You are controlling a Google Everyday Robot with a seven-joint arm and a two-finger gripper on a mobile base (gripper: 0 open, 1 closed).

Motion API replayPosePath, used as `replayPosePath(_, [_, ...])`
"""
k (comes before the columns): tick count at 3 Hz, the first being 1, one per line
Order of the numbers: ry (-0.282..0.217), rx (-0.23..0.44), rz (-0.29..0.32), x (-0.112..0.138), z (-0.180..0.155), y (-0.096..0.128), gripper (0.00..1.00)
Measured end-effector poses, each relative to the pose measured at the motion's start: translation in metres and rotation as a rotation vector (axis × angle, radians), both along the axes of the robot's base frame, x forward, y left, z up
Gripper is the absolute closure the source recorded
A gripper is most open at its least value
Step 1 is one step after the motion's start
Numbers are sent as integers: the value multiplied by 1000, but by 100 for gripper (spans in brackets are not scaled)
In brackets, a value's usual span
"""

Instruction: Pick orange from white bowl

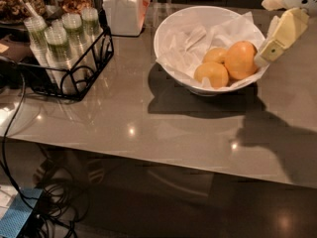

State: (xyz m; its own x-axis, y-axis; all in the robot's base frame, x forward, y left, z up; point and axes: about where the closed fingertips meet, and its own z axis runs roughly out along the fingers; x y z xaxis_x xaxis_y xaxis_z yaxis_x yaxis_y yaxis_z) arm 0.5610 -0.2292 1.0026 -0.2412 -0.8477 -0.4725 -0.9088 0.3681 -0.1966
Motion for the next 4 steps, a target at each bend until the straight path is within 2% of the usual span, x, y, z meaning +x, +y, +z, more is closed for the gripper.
replayPosePath(1, [55, 22, 1, 20, -27, 13, 0])
replayPosePath(2, [106, 17, 14, 36, -53, 27, 0])
replayPosePath(3, [102, 18, 12, 37, -53, 27, 0])
replayPosePath(4, [96, 11, -50, 47, -60, 10, 0])
